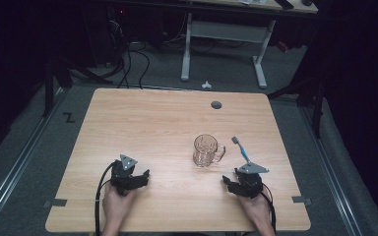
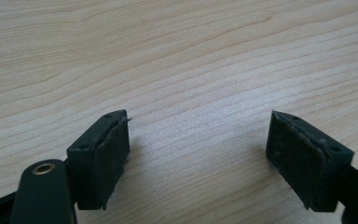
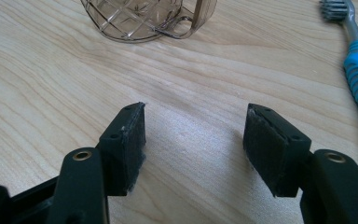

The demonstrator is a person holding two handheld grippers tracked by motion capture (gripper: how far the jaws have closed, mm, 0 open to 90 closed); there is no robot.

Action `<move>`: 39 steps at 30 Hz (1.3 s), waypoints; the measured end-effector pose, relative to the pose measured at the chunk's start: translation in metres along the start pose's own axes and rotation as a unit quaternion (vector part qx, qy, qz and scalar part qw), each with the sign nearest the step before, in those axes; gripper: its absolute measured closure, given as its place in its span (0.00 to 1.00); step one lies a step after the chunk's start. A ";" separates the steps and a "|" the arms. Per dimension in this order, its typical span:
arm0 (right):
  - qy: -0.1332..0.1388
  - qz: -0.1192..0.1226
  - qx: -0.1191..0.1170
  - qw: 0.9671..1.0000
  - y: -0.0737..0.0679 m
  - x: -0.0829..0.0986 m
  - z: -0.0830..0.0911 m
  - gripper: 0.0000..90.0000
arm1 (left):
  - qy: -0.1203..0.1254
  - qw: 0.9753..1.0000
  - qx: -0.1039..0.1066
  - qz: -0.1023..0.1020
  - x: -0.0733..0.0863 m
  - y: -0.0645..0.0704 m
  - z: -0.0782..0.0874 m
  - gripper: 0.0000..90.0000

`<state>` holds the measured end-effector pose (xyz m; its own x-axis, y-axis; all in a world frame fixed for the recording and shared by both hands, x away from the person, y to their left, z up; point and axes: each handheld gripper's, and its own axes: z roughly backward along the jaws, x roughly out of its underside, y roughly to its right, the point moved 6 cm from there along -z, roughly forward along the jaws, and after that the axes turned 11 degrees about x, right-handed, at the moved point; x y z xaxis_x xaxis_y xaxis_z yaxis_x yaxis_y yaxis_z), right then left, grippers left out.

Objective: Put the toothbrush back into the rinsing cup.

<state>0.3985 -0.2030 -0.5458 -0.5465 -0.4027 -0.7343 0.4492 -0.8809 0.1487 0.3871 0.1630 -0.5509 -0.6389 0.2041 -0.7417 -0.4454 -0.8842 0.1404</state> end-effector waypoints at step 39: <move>0.010 -0.009 -0.004 1.000 0.008 0.006 0.018 0.62 | 0.000 1.000 0.000 0.000 0.000 0.000 0.000 0.24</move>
<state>0.3858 -0.2168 -0.5367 -0.5401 -0.3807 -0.7506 0.4454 -0.8860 0.1289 0.3871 0.1631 -0.5509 -0.6388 0.2043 -0.7417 -0.4457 -0.8841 0.1403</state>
